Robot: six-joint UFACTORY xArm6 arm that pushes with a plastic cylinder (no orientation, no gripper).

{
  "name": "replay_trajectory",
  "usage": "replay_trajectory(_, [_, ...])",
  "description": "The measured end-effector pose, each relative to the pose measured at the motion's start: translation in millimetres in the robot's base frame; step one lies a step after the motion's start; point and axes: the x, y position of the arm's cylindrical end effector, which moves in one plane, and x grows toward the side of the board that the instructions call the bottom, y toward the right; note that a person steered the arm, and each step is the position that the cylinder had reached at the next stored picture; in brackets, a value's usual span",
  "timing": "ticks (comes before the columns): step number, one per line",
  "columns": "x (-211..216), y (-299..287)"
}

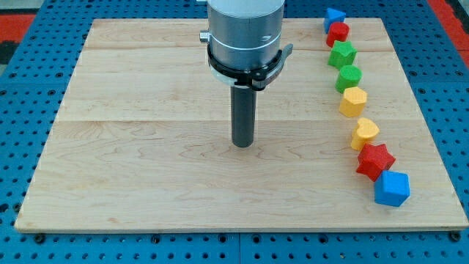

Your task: Move your arm towards the blue cube

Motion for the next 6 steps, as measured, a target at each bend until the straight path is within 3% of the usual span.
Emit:
replay_trajectory(2, [6.6, 0.0])
replay_trajectory(3, [45.6, 5.2])
replay_trajectory(5, [120.7, 117.5])
replay_trajectory(6, [132.3, 156.2])
